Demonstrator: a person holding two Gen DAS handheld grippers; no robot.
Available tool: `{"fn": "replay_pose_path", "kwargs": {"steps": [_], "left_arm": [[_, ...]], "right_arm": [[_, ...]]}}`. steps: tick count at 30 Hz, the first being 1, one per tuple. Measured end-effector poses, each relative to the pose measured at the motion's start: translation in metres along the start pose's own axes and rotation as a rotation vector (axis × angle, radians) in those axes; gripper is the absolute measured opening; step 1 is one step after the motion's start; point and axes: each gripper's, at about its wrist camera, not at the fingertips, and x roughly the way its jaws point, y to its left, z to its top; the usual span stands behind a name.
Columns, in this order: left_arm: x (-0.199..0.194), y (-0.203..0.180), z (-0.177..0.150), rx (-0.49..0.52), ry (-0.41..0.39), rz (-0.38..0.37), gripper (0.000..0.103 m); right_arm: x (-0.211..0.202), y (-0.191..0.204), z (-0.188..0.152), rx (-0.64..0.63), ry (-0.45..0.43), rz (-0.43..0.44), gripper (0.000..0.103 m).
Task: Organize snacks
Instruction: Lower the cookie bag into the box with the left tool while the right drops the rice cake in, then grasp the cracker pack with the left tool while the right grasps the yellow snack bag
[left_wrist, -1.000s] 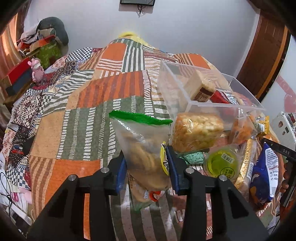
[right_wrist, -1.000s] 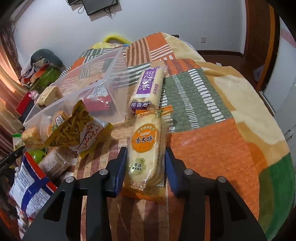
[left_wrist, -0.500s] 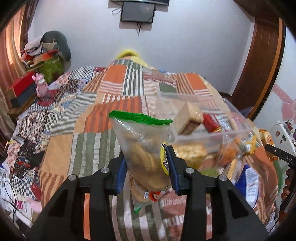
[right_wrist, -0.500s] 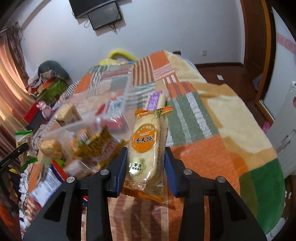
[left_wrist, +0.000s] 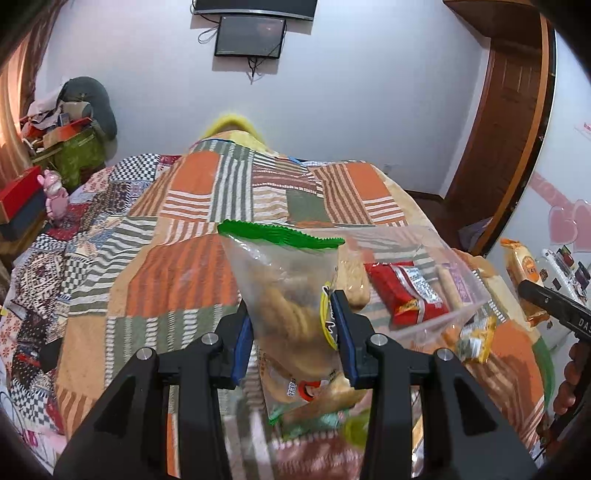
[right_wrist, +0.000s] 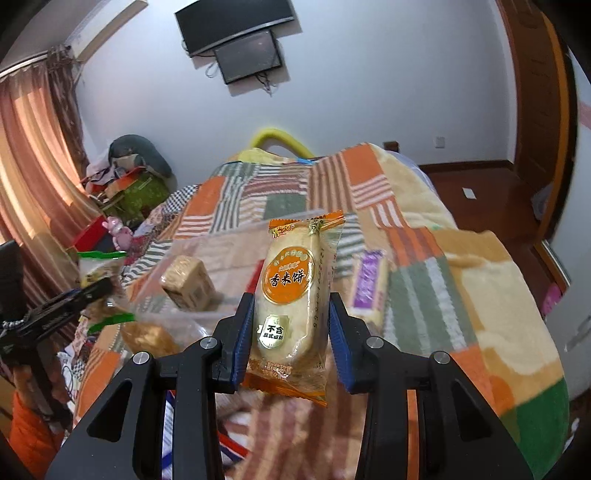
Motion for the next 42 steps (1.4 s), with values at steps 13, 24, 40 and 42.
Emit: {"fn": "replay_pose_path", "kwargs": {"steps": [13, 24, 40, 42], "left_arm": [[0.058, -0.015, 0.012, 0.035, 0.079, -0.045, 0.04], [0.087, -0.029, 0.007, 0.068, 0.151, -0.068, 0.04], [0.04, -0.029, 0.013, 0.071, 0.09, -0.05, 0.066], [0.034, -0.029, 0.011, 0.081, 0.087, -0.043, 0.069]], "right_arm": [[0.061, 0.031, 0.022, -0.068, 0.057, 0.05, 0.035], [0.091, 0.041, 0.018, -0.109, 0.152, 0.061, 0.036], [0.055, 0.024, 0.024, -0.103, 0.107, 0.028, 0.054], [0.047, 0.023, 0.023, -0.104, 0.094, 0.027, 0.055]]}}
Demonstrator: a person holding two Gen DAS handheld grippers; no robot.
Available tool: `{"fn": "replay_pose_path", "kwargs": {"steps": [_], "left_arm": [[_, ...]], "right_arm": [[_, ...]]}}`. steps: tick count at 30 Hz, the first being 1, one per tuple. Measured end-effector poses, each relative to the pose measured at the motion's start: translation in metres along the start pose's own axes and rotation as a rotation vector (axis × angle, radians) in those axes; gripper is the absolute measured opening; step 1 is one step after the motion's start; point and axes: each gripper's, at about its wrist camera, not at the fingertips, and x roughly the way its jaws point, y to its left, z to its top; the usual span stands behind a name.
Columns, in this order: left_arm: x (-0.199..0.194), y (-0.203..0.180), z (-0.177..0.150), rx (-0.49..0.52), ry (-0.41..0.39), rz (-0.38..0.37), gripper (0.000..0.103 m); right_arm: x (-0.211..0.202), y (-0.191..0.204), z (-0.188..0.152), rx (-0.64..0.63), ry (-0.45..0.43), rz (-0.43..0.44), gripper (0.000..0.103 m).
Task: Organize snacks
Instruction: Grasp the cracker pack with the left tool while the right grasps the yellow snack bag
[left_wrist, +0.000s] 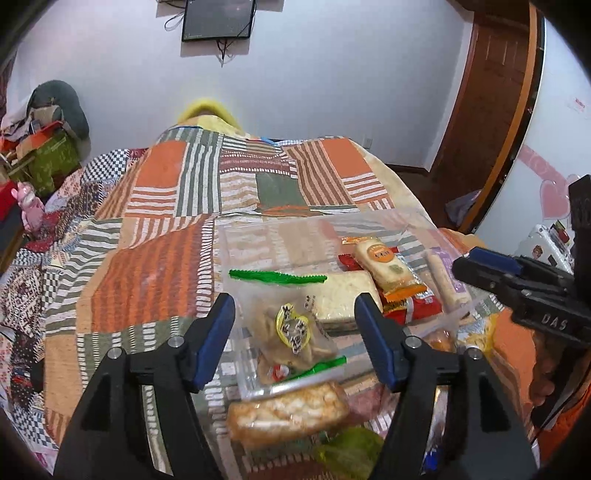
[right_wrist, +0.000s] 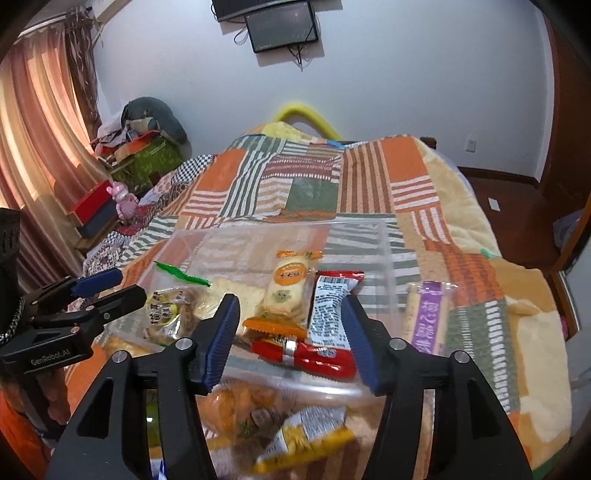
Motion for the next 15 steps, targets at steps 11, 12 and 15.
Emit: {"fn": "replay_pose_path", "kwargs": {"steps": [11, 12, 15], "left_arm": [[-0.017, 0.005, -0.034, -0.044, 0.057, 0.011, 0.091], [-0.017, 0.006, -0.036, -0.05, 0.059, 0.013, 0.091], [-0.016, 0.007, -0.045, -0.058, 0.079, 0.02, 0.091]], "right_arm": [[-0.025, -0.005, -0.027, -0.008, 0.008, -0.012, 0.066], [-0.024, -0.005, -0.03, -0.008, 0.017, -0.012, 0.067], [-0.02, -0.007, -0.041, -0.003, 0.052, -0.007, 0.067]]}}
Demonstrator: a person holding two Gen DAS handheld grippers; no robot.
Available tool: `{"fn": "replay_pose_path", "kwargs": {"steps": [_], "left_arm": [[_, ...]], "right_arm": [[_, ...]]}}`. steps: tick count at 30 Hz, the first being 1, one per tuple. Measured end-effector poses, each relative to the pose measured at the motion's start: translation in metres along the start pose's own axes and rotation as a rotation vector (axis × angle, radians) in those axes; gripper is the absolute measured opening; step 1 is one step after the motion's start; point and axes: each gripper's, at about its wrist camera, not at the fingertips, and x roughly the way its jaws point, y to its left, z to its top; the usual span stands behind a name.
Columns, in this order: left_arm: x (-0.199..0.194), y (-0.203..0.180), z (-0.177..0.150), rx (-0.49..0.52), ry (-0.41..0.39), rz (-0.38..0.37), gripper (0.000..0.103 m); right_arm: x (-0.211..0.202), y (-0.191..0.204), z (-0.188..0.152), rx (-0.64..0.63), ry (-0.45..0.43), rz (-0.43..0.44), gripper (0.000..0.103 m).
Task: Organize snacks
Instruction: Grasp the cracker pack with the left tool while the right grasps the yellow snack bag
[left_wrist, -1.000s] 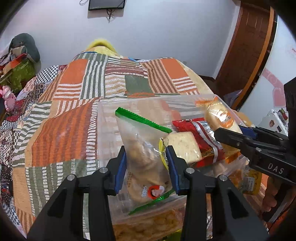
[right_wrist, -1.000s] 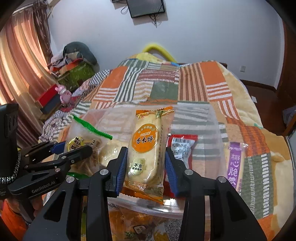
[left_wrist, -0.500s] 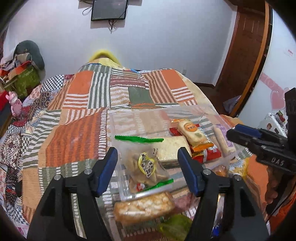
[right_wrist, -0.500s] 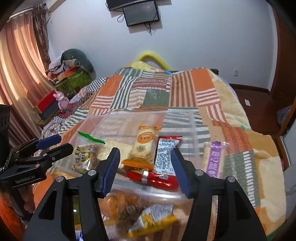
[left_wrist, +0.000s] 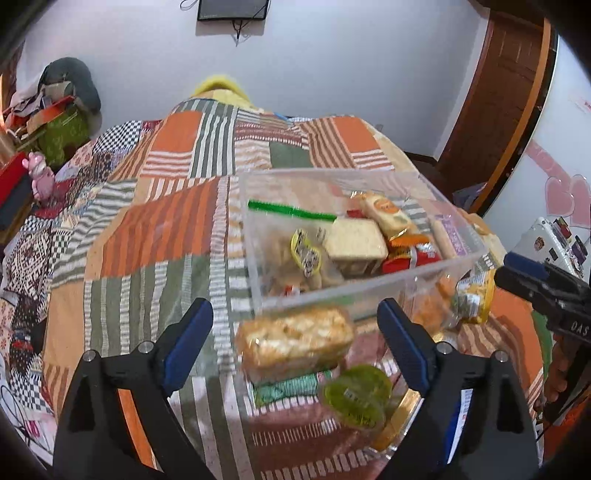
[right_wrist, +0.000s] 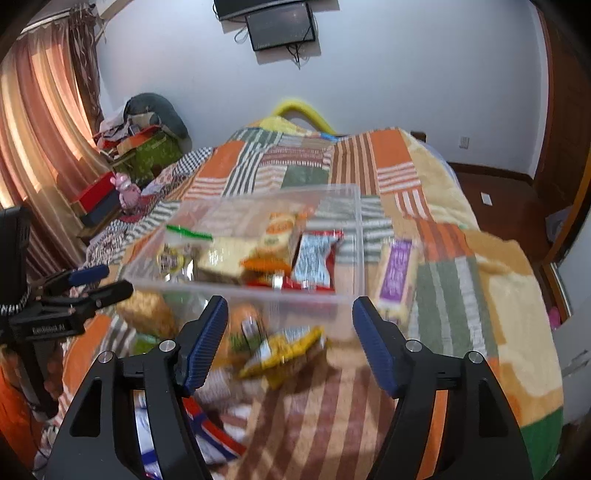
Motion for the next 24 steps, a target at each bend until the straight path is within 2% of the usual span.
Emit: {"fn": "replay_pose_path", "kwargs": {"steps": [8, 17, 19, 20, 21, 24], "left_arm": [[0.016, -0.004, -0.018, 0.007, 0.055, 0.002, 0.091], [0.035, -0.005, -0.023, 0.004, 0.068, 0.008, 0.09], [0.036, -0.006, -0.023, 0.008, 0.066, 0.001, 0.085], [0.037, -0.007, -0.023, 0.012, 0.064, 0.004, 0.083], [0.037, -0.008, -0.023, 0.019, 0.062, 0.008, 0.08], [0.037, -0.008, -0.024, 0.029, 0.057, 0.013, 0.076]], "right_arm": [[0.019, -0.002, -0.02, 0.026, 0.073, 0.016, 0.067], [0.035, -0.003, -0.023, 0.05, 0.085, 0.041, 0.067], [0.036, -0.006, -0.024, 0.064, 0.089, 0.05, 0.063], [0.038, -0.007, -0.024, 0.063, 0.098, 0.05, 0.053], [0.04, -0.008, -0.026, 0.059, 0.112, 0.038, 0.047], [0.039, -0.011, -0.031, 0.068, 0.116, 0.044, 0.041]]}}
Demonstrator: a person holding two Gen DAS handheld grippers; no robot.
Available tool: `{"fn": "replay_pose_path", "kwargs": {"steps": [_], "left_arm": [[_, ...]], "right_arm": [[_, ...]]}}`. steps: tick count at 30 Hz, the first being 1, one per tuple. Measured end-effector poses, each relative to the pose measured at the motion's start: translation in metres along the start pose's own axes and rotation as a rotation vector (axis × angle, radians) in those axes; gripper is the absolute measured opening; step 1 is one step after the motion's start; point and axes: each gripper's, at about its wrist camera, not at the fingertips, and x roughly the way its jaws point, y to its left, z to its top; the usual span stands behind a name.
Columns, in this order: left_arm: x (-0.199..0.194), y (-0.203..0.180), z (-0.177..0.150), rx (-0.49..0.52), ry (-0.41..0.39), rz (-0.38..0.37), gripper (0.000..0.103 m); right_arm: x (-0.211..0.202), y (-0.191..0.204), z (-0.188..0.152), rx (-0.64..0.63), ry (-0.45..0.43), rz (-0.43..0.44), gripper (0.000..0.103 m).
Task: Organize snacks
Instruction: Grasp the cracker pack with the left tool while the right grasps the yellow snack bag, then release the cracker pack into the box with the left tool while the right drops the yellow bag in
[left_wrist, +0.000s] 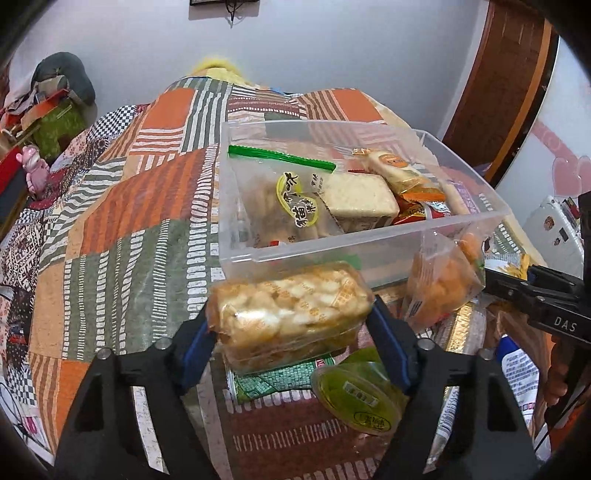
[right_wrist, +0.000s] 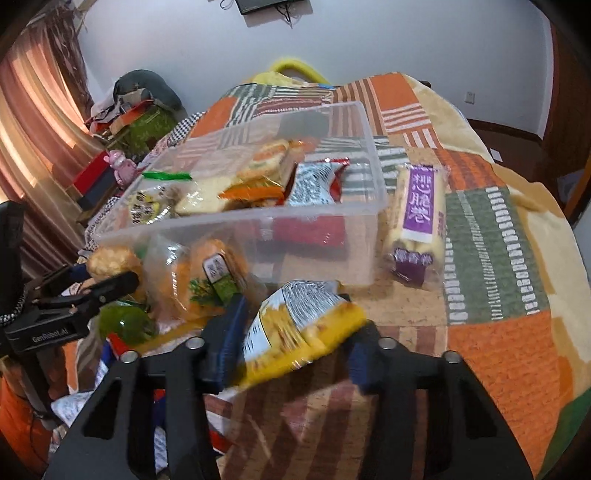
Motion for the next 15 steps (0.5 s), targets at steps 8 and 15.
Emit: {"fn": "replay_pose_path", "kwargs": {"steps": [8, 15], "left_arm": [[-0.009, -0.001, -0.004, 0.008, -0.014, -0.004, 0.075], [-0.029, -0.004, -0.003, 0.01, -0.052, 0.0, 0.074]], "right_arm": [[-0.018, -0.006, -0.007, 0.026, -0.03, 0.017, 0.033], [-0.038, -0.006, -0.004, 0.029, -0.076, 0.02, 0.031]]}}
